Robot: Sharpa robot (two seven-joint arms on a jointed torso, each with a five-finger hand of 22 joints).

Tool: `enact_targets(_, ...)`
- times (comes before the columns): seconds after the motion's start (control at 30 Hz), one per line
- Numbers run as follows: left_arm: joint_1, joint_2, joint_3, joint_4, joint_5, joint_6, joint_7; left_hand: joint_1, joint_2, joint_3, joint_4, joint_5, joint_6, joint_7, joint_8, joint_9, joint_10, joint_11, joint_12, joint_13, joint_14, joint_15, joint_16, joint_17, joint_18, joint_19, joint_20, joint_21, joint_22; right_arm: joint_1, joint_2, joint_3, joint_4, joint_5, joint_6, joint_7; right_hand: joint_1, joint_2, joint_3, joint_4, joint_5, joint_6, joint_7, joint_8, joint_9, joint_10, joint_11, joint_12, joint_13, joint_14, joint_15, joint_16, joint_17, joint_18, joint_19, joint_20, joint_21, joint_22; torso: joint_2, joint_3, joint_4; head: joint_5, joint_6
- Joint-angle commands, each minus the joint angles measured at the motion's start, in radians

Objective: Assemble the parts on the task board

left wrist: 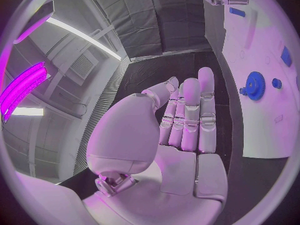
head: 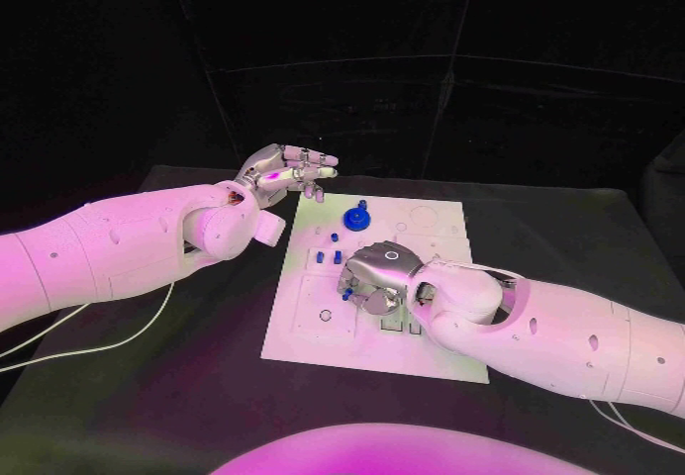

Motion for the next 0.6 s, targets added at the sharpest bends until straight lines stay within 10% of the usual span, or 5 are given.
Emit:
enact_targets(0.03, 0.002, 0.001, 0.001, 0.0, 0.005, 0.012, 0.001, 0.001, 0.002, 0.0, -0.004, -0.001, 0.005, 0.001, 0.005, -0.002, -0.006, 0.002, 0.003, 0.001, -0.009, 0.0, -0.004, -0.001, 0.005, -0.005, -0.004, -0.005, -0.001, 0.001, 0.004, 0.0, 0.002, -0.018, 0.015, -0.009, -0.009, 0.0, -0.004, -0.001, 0.003, 0.007, 0.003, 0.0, 0.001, 0.006, -0.002, -0.006, -0.001, 0.031, -0.002, 0.002, 0.0, 0.0, -0.002, -0.003, 0.003, 0.0, 0.0, -0.0003, 0.0001, -0.001, 0.0)
enact_targets(0.6, 0.002, 0.0, 0.001, 0.0, 0.005, 0.013, -0.003, 0.002, 0.002, 0.0, -0.006, -0.001, 0.004, 0.002, 0.005, -0.002, -0.008, 0.002, 0.004, 0.001, -0.01, 0.0, -0.005, -0.002, 0.005, -0.005, -0.004, -0.005, -0.001, 0.001, 0.015, 0.0, -0.006, -0.017, 0.013, -0.006, -0.064, -0.032, -0.044, 0.021, 0.018, -0.042, 0.011, -0.011, -0.006, -0.044, 0.013, -0.033, -0.021, 0.028, 0.009, 0.0, -0.013, 0.002, -0.007, 0.006, -0.002, -0.008, 0.0, -0.0008, 0.0005, -0.002, -0.002)
